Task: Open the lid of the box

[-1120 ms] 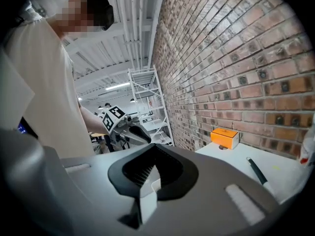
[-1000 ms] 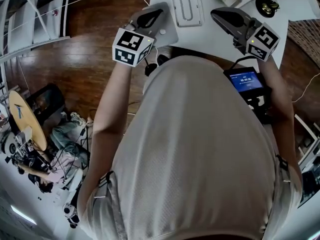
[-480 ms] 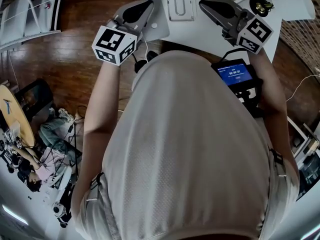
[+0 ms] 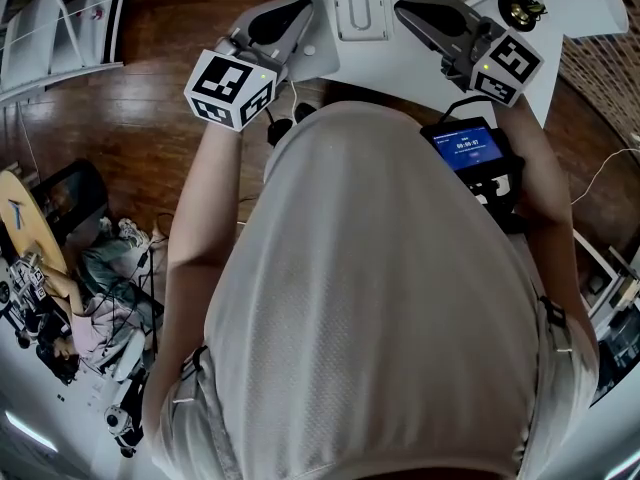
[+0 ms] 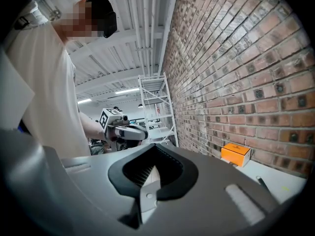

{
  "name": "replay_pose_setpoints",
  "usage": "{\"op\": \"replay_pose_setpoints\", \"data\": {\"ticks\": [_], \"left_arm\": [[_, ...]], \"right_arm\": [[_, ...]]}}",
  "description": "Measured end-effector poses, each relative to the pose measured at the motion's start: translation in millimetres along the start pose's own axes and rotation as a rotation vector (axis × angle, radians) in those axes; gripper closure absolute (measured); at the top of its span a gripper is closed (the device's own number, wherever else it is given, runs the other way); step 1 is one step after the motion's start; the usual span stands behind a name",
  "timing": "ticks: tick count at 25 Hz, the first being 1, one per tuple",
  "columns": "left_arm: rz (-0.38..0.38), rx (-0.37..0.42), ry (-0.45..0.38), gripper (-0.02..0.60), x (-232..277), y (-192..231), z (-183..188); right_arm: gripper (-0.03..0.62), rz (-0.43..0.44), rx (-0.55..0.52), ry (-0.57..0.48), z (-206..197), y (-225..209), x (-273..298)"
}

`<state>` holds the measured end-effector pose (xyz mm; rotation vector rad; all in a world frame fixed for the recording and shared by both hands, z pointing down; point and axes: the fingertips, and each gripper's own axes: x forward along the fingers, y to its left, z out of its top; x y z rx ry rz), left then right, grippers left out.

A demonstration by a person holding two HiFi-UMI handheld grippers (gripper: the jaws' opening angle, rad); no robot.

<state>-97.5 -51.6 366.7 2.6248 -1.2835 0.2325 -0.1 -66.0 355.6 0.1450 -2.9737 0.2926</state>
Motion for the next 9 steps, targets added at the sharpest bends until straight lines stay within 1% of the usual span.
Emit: {"op": "replay_pose_setpoints", "data": {"ticks": [4, 9], "left_arm": [[-0.001, 0.011, 0.0, 0.581, 5.1, -5.0, -3.0], [-0.003, 0.029, 0.019, 0.581, 3.9, -6.3, -6.7]], "right_arm": [[0.594, 0.004, -0.004, 0.001, -7.0, 0.4, -2.5], [0.594, 0.008, -0.003, 0.002, -7.6, 1.0, -1.1]]}}
